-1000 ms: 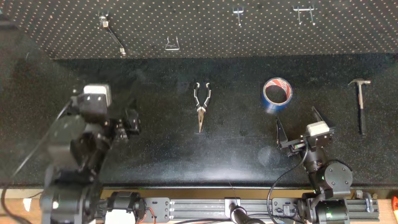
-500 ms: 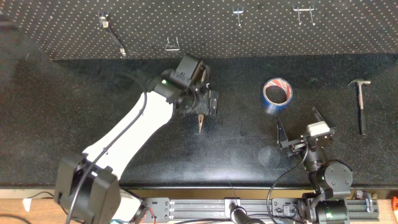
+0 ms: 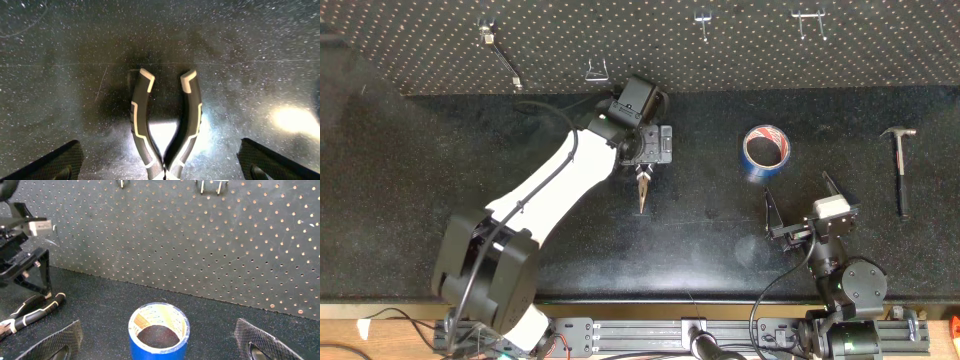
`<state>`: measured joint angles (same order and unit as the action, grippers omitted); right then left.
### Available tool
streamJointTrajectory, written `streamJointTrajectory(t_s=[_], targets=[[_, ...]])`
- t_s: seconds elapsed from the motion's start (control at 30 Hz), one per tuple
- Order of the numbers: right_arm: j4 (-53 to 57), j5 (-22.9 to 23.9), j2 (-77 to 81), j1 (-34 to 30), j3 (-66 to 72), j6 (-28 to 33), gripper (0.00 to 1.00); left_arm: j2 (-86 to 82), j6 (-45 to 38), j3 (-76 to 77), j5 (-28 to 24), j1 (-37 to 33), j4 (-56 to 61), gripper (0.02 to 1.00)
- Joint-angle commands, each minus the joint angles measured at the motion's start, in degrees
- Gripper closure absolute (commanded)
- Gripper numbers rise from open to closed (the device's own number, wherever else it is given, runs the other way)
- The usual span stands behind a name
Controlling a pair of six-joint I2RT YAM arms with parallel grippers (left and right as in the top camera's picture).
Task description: Place Tools Onto Pegboard
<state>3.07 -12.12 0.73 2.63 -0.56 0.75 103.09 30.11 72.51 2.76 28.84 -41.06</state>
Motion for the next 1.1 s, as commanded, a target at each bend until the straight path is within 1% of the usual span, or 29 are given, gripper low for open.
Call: streamJointTrajectory(t_s=[0.03, 0.23, 0.6, 0.77, 0.9, 1.1], targets=[[0.11, -0.33, -0.50, -0.17, 0.33, 0.42, 0.001, 3.30, 1.20, 1.14, -1.09, 0.17, 0.70, 0.023], [0.09, -0.33, -0.50, -0.17, 0.33, 0.42, 0.001, 6.05, 1.16, 1.14, -1.95, 0.17, 2.99, 0.023], [0.11, -0.33, -0.50, -0.17, 0.33, 0.42, 0.001, 8.96, 0.98, 1.11, -1.88, 0.17, 3.63, 0.020], [0.11, -0.33, -0.50, -0.17, 0.33, 0.42, 0.001, 9.81, 0.44, 1.14, -1.92, 0.17, 1.46, 0.020], [0.11, -0.33, -0.50, -0.17, 0.33, 0.42, 0.001, 10.56, -2.10, 1.14, -1.88, 0.17, -0.02, 0.020], [0.11, -0.33, -0.50, -0.17, 0.33, 0.42, 0.001, 11.17, -4.04, 1.14, 0.68, 0.17, 1.03, 0.020]])
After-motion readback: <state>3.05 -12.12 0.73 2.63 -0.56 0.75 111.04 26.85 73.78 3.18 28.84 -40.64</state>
